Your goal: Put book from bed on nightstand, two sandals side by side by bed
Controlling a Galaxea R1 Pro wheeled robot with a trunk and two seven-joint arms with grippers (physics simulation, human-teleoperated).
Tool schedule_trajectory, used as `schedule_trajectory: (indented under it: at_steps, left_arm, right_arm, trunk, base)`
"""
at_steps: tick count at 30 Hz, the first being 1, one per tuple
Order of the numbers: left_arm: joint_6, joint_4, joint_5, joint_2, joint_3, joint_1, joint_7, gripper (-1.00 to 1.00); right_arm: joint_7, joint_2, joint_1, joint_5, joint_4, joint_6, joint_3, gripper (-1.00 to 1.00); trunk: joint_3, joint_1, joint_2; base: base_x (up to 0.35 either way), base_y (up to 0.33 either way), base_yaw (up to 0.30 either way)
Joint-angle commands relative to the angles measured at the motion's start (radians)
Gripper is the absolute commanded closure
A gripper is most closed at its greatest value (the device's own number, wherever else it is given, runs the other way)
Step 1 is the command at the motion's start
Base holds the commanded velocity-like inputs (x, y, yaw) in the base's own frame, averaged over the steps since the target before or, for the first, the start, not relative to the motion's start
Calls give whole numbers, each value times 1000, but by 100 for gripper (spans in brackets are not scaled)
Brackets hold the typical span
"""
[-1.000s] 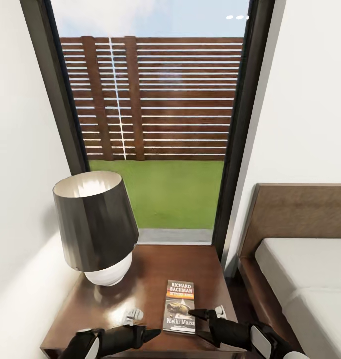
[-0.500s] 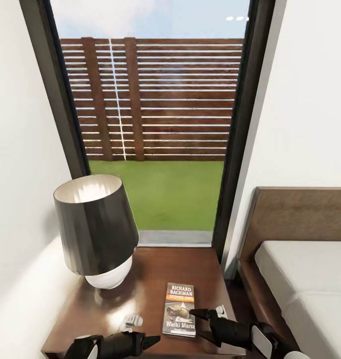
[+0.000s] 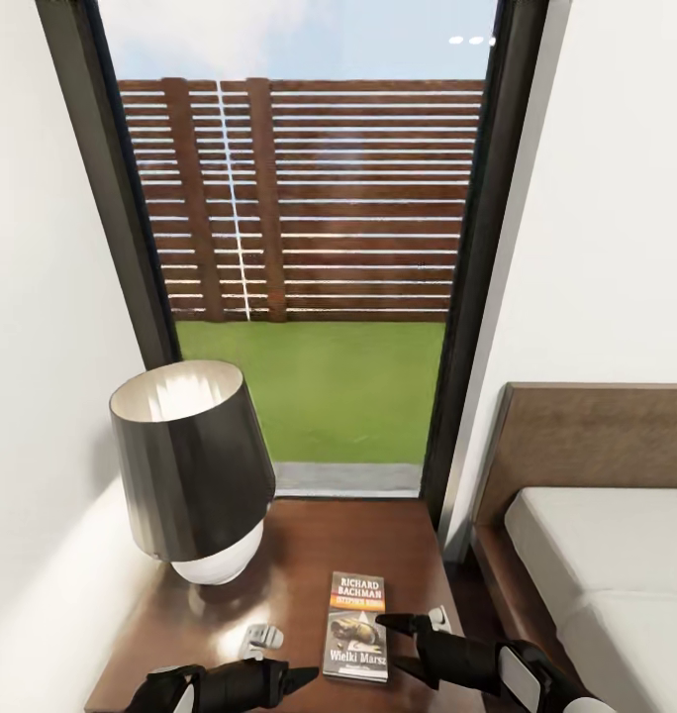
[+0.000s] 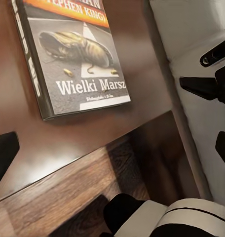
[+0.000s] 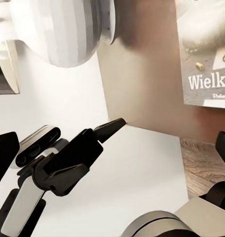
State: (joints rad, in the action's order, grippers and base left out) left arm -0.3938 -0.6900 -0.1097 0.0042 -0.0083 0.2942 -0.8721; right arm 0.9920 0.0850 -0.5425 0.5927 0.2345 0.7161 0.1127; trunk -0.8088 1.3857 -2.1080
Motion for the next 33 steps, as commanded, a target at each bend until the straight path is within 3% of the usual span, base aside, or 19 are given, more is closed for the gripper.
schedule_trajectory:
  at_steps: [1,26,29,33]
  left_arm:
    - [-10,0,-8,0,-1,0,-1,-100]
    - [-10,0,-8,0,-1,0,-1,-100]
    - [-10,0,-8,0,-1,0,0,-100]
    - [-9,0,-8,1,-1,0,3,-100]
  right_arm:
    - [0,1,0,10,0,5,8,-100]
    - [-2,0,0,9,6,-6,9,-100]
    - [-5,-1,0,7,8,-20,11,-100]
    - [-3,0,0,5,9,-97,15,-100]
  trunk:
    - [2,-4,7]
    - [81,-100,182]
    - [90,-111,203]
    - [103,-127,231]
  base:
    - [0,0,0]
    - [0,0,0]
    - [0,0,0]
    - [0,0,0]
